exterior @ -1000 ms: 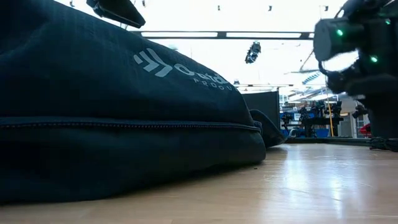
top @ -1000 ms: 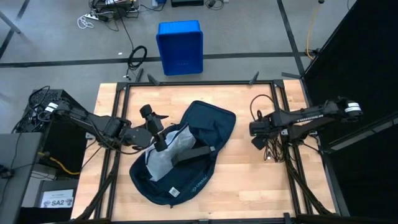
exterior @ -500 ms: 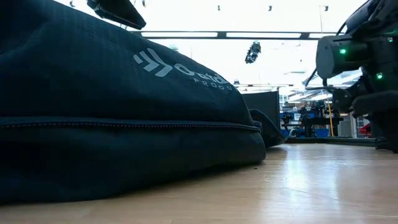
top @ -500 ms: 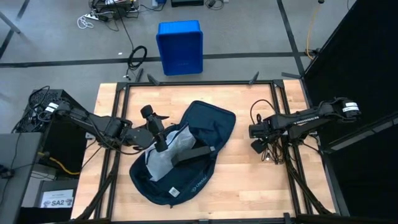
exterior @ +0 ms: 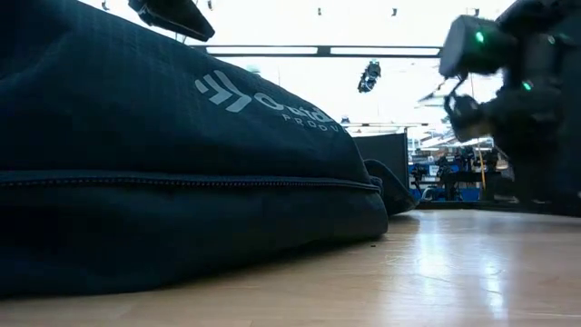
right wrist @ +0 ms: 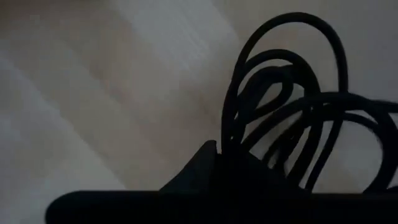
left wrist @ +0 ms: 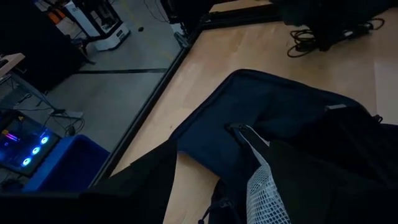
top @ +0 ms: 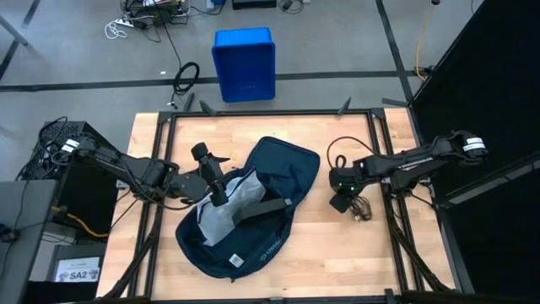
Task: Unpack backpack
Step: Put the black charger cable into the backpack
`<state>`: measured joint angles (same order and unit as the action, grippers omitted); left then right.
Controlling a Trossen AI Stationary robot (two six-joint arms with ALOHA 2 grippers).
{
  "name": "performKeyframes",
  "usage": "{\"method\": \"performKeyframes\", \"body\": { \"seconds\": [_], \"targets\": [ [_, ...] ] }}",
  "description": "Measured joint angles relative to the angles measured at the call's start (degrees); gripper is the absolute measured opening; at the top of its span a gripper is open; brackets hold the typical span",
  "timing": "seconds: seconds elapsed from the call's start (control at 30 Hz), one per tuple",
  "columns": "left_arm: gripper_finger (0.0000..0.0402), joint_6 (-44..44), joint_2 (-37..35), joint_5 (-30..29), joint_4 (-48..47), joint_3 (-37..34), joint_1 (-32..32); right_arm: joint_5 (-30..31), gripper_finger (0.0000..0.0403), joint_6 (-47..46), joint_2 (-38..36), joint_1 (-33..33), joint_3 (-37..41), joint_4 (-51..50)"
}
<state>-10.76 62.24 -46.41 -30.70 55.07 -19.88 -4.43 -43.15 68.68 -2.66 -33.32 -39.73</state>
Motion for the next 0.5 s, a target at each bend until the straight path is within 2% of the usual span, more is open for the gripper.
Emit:
{"method": "performKeyframes", "body": {
  "seconds": [0.13,0.23,0.37,0.5],
  "targets": [
    [0.0229,0.0,0.0,0.0,-0.03,0.0,0.0,2.66,0.0002,5.76,-0.48,-0.29,-9.39,-0.12],
    [0.0229,0.0,0.0,0.0,0.01,0.0,0.0,5.36,0.0002,13.9,-0.37,-0.86,-17.36,2.5],
    [0.0229,0.0,0.0,-0.02,0.45,0.0,0.0,4.69,0.0001,25.85,-0.37,-2.3,-24.21,18.25],
    [0.0229,0.04,0.0,-0.02,0.98,0.0,0.0,-2.39,0.0001,34.8,2.43,-3.22,-26.96,35.51]
  ]
}}
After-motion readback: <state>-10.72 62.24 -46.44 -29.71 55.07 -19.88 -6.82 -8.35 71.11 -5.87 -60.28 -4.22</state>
